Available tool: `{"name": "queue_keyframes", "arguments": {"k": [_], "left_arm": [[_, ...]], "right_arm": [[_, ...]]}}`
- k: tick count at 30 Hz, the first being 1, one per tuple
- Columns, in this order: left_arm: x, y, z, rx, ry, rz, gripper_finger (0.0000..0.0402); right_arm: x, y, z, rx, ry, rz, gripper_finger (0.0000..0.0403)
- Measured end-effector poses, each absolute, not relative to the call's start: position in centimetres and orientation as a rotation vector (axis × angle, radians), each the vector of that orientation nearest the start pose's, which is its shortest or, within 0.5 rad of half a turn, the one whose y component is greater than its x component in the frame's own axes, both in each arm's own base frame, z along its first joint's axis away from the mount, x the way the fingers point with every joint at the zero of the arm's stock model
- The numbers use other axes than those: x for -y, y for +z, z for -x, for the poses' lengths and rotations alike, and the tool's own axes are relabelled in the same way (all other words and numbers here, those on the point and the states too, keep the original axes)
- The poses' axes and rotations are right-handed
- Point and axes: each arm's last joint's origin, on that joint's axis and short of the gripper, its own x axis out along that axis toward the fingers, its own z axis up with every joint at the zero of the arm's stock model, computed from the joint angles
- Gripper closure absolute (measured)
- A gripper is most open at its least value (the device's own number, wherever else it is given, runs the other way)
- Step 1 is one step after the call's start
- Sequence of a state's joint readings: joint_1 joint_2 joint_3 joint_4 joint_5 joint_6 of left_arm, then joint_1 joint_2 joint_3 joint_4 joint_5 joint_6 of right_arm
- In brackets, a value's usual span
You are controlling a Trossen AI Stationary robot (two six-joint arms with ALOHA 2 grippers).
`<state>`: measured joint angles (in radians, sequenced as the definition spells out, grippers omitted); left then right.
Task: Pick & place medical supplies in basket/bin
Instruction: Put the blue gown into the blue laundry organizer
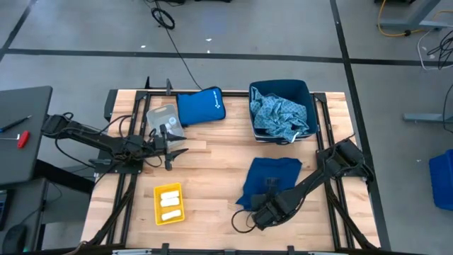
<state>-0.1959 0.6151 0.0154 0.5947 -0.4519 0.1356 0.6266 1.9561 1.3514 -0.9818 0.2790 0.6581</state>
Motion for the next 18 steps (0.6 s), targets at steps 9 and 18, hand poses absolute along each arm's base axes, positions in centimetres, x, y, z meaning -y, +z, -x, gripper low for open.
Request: {"name": "queue_keyframes", "arguments": {"k": [9, 18], "left_arm": [[1.4, 16.7, -13.4, -0.022, 0.256, -0.136, 0.0189], [1.4, 16.7, -13.4, -0.022, 0.255, -0.136, 0.0189]], "right_arm": [[-20.2, 20.7, -28.3, -1.405, -0.348, 0.28, 0.039], [-20.4, 25.9, -29.1, -1.287, -0.388, 0.348, 0.039]]}}
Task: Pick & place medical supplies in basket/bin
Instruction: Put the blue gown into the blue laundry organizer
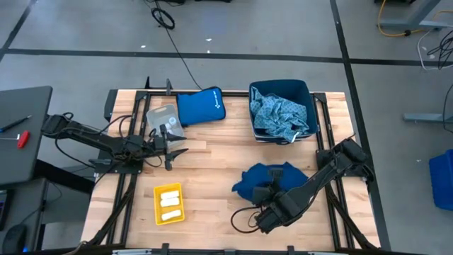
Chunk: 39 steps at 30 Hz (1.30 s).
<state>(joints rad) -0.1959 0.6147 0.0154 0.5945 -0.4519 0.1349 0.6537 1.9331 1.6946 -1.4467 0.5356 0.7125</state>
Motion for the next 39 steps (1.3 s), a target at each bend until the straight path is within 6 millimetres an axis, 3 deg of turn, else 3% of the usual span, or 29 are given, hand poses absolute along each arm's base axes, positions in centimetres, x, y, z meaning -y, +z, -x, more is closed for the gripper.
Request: {"name": "queue_keyframes", "arguments": {"k": [3, 6, 14, 17, 23, 28, 32, 39], "left_arm": [[1.4, 16.7, -13.4, -0.022, 0.255, -0.136, 0.0189], [1.4, 16.7, -13.4, -0.022, 0.255, -0.136, 0.0189], [1.4, 16.7, -13.4, -0.022, 0.255, -0.138, 0.0189], [1.4, 16.7, -13.4, -0.023, 0.255, -0.138, 0.0189], [1.4, 16.7, -13.4, -0.022, 0.255, -0.129, 0.0189], [1.4, 16.6, -13.4, -0.028, 0.247, -0.124, 0.0189], [1.4, 16.6, -13.4, -0.029, 0.247, -0.125, 0.0189], [1.4, 16.6, -13.4, -0.03, 0.247, -0.126, 0.0189]], "right_arm": [[-20.4, 27.0, -29.5, -1.244, -0.384, 0.351, 0.039], [-20.2, 27.0, -30.1, -1.226, -0.367, 0.335, 0.039], [-20.4, 22.8, -31.7, -1.247, -0.168, 0.181, 0.0388], [-20.0, 20.5, -31.7, -1.294, -0.093, 0.105, 0.0349], [-18.3, 16.0, -30.8, -1.371, -0.073, 0.031, 0.0222], [-16.9, 13.4, -30.0, -1.374, -0.085, -0.041, 0.0142], [-16.3, 12.4, -29.7, -1.36, -0.086, -0.066, 0.0121], [-16.2, 12.3, -30.3, -1.297, -0.039, -0.073, 0.0128]]}}
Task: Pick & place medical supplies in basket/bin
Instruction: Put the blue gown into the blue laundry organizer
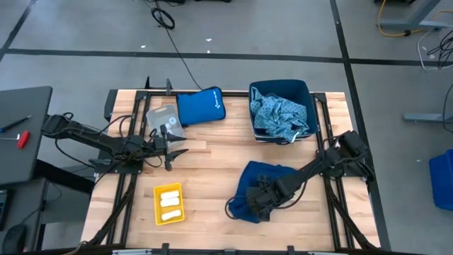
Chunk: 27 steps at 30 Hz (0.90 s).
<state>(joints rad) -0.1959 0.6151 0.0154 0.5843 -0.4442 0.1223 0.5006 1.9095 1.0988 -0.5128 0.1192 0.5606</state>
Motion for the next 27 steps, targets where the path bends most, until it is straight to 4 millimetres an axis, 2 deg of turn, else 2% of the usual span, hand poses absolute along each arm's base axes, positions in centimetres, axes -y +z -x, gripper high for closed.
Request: {"name": "queue_keyframes", "arguments": {"k": [2, 4, 6, 9, 10, 14, 16, 22, 27], "left_arm": [[1.4, 16.6, -13.4, -0.029, 0.247, -0.127, 0.0189], [1.4, 16.6, -13.4, -0.03, 0.247, -0.127, 0.0189], [1.4, 16.6, -13.4, -0.029, 0.247, -0.127, 0.0189], [1.4, 16.6, -13.4, -0.029, 0.247, -0.127, 0.0189], [1.4, 16.6, -13.4, -0.029, 0.247, -0.127, 0.0189], [1.4, 16.6, -13.4, -0.03, 0.247, -0.127, 0.0189], [1.4, 16.6, -13.4, -0.029, 0.247, -0.127, 0.0189], [1.4, 16.6, -13.4, -0.029, 0.247, -0.127, 0.0189], [1.4, 16.6, -13.4, -0.029, 0.247, -0.127, 0.0189]], "right_arm": [[-16.1, 12.2, -30.5, -1.286, -0.039, -0.082, 0.015], [-16.0, 12.2, -30.6, -1.286, -0.048, -0.094, 0.0189], [-15.9, 12.2, -30.7, -1.285, -0.049, -0.119, 0.0245], [-15.9, 12.2, -30.9, -1.282, -0.028, -0.147, 0.0355], [-15.9, 12.2, -30.9, -1.281, -0.025, -0.152, 0.0374], [-16.2, 12.8, -31.3, -1.3, -0.052, -0.161, 0.0382], [-16.9, 13.6, -31.4, -1.3, -0.076, -0.109, 0.0383], [-18.9, 18.2, -32.2, -1.249, -0.142, 0.116, 0.0383], [-19.3, 22.5, -32.1, -1.219, -0.256, 0.267, 0.0383]]}}
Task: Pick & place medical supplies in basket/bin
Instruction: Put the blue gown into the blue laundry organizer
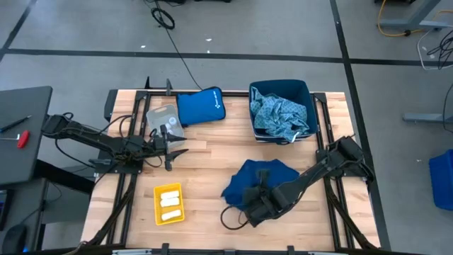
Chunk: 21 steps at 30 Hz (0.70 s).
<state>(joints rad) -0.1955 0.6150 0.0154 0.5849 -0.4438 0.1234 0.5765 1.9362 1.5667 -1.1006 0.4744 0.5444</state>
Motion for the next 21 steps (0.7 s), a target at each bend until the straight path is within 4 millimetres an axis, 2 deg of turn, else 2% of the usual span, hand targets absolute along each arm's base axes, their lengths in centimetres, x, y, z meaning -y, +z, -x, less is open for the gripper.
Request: {"name": "queue_keyframes", "arguments": {"k": [4, 9, 11, 21], "left_arm": [[1.4, 16.6, -13.4, -0.03, 0.247, -0.128, 0.0189], [1.4, 16.6, -13.4, -0.031, 0.247, -0.128, 0.0189], [1.4, 16.6, -13.4, -0.031, 0.247, -0.128, 0.0189], [1.4, 16.5, -13.4, -0.036, 0.247, -0.13, 0.0189]], "right_arm": [[-19.0, 25.2, -31.5, -1.199, -0.358, 0.386, 0.0383], [-17.9, 27.2, -30.6, -1.214, -0.474, 0.536, 0.0383], [-17.3, 27.6, -30.3, -1.224, -0.513, 0.608, 0.0383], [-14.3, 28.7, -31.9, -1.103, -0.63, 0.945, 0.0383]]}}
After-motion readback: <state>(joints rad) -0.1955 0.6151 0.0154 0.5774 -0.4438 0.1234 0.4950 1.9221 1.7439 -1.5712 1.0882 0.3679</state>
